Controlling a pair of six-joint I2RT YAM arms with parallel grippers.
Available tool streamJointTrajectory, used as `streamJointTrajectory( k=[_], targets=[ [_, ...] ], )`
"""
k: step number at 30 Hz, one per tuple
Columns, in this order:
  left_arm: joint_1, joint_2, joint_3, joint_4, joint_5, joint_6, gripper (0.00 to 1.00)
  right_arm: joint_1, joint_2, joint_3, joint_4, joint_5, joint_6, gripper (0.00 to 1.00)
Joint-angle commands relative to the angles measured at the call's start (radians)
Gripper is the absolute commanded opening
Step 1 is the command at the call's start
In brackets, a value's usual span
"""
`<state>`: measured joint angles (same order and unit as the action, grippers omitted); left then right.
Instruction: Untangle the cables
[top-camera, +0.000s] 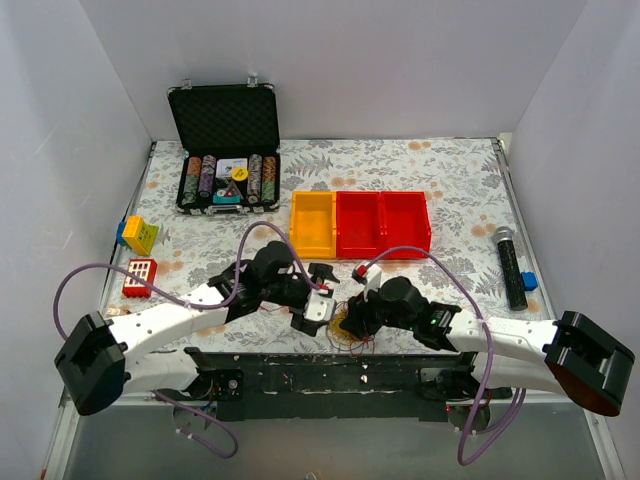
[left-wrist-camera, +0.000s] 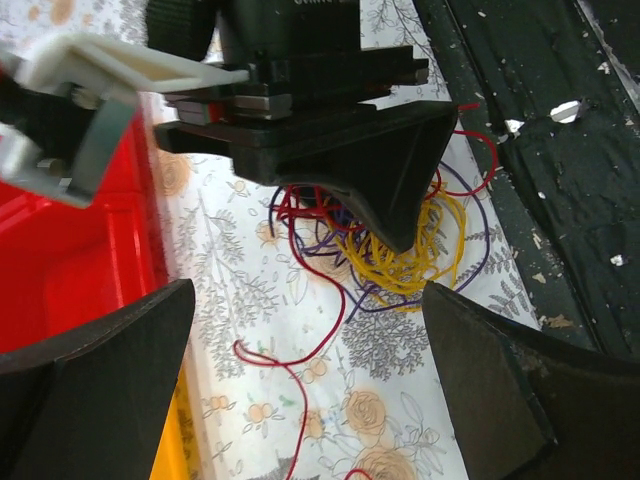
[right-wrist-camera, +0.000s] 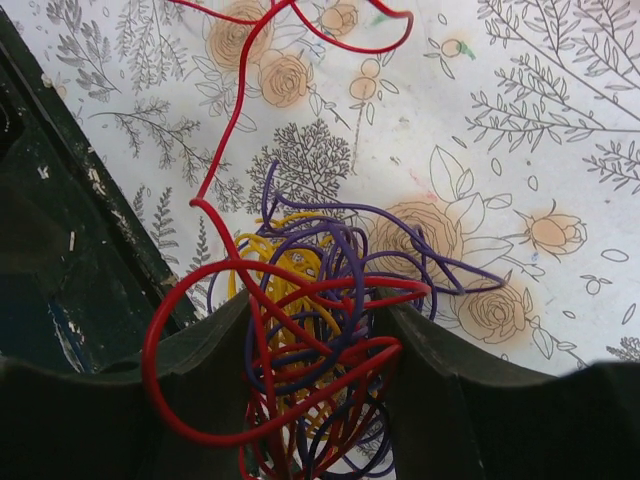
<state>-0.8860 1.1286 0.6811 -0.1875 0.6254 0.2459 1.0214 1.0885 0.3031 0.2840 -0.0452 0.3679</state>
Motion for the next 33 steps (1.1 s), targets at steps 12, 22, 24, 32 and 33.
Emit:
streamJointTrajectory(
  k=[12, 22, 24, 32, 33],
  targets=[
    [-0.010, 0.214, 0.121, 0.014, 0.031, -0.132, 0.58, 0.000, -0.027, 0.048, 0.020, -0.018, -0.009, 0.56],
    [-0.042, 0.203, 0.080, 0.049, -0.081, -0.065, 0.08, 0.000, -0.035, 0.042, 0.018, -0.015, -0.009, 0.56],
    [-0.053, 0.197, 0.077, 0.075, -0.121, -0.063, 0.01, 0.000, -0.035, 0.041, 0.018, -0.013, -0.007, 0.55],
    [-0.057, 0.067, 0.248, 0.073, -0.326, -0.291, 0.00, 0.000, -0.058, -0.015, 0.020, 0.037, 0.026, 0.60],
    [-0.057, 0.042, 0.274, 0.038, -0.326, -0.339, 0.00, 0.000, -0.056, -0.022, 0.024, 0.039, 0.034, 0.61]
  ],
)
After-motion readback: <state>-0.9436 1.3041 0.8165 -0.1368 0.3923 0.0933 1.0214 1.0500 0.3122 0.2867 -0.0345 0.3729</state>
